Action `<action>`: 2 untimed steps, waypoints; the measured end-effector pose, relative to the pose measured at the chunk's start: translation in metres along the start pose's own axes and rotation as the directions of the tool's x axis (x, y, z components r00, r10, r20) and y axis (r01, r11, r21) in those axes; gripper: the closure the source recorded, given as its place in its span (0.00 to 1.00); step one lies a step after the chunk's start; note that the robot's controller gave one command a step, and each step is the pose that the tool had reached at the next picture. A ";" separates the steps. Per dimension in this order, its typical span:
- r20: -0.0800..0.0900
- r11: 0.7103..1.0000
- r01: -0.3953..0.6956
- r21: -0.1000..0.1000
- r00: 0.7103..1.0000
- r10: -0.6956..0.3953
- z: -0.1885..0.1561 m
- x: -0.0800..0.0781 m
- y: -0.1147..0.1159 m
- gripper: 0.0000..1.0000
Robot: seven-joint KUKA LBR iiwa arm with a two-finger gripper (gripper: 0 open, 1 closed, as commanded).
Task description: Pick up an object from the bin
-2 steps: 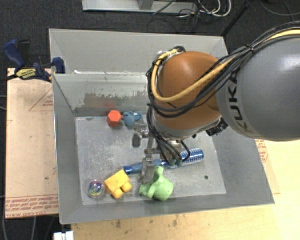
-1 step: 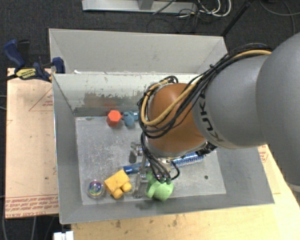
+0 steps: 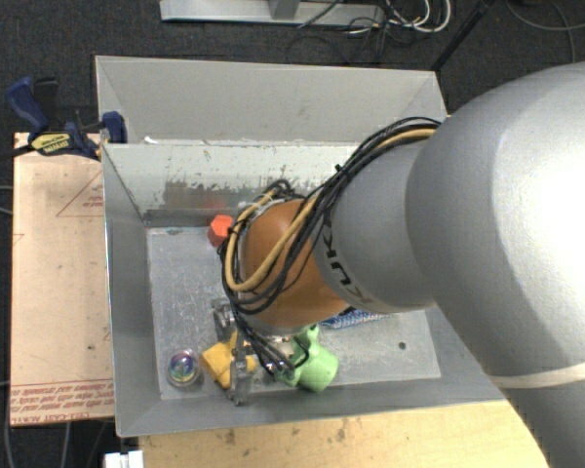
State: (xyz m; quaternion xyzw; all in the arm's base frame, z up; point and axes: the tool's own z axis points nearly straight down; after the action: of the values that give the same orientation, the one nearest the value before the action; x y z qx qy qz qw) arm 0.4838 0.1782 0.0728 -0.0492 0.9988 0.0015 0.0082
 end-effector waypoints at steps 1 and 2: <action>0.002 1.000 -0.004 -0.001 1.000 0.004 -0.002 -0.001 -0.001 1.00; 0.003 1.000 -0.003 -0.002 1.000 0.003 -0.001 0.000 0.000 0.00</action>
Offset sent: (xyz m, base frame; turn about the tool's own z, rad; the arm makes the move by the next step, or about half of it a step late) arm 0.0000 0.0000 0.0000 0.0000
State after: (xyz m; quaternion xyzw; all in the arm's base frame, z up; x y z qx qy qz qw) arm 0.4842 0.1778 0.0736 -0.0477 0.9988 0.0026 0.0094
